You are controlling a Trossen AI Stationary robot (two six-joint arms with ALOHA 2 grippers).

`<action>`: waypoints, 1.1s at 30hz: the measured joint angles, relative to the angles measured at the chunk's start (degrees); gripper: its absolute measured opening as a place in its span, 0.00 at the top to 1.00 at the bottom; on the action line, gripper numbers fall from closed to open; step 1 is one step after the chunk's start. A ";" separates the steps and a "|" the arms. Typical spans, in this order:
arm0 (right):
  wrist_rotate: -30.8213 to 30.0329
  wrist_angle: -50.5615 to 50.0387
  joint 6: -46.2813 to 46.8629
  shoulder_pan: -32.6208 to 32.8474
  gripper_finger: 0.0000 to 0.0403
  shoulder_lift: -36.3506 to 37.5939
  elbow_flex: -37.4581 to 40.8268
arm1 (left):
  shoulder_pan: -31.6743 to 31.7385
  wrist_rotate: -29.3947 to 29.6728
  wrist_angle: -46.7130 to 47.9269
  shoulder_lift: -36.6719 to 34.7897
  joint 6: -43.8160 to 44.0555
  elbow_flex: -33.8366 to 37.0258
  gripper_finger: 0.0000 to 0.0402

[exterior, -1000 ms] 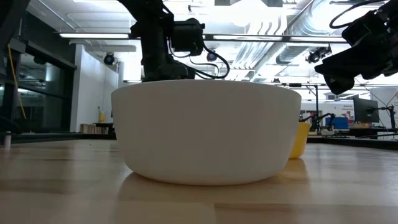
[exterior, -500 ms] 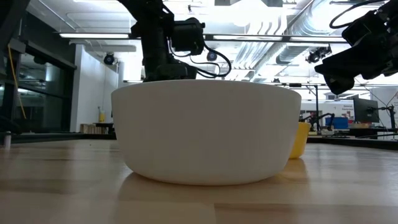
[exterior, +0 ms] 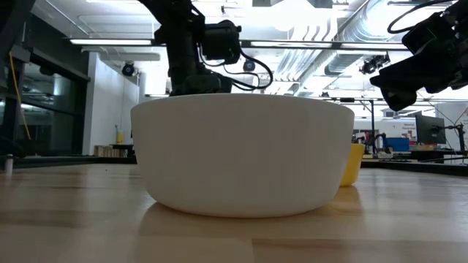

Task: Nest bowls inside each other
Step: Stack the blue bowl on top of the white bowl

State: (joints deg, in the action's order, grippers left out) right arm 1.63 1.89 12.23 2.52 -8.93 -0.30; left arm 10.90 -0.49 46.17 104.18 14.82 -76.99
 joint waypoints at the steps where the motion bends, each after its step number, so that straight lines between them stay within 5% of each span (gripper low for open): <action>1: 0.00 0.00 0.00 0.00 0.76 0.00 0.00 | 0.00 0.02 -0.34 0.00 0.03 0.00 0.85; 33: -0.01 0.00 -0.02 -0.01 0.76 -0.02 -0.01 | 0.00 0.24 -0.63 0.02 0.45 -0.02 0.84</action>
State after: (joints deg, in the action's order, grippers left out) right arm 1.62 1.89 12.21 2.50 -8.95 -0.31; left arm 10.90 -0.25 45.54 104.20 15.27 -77.01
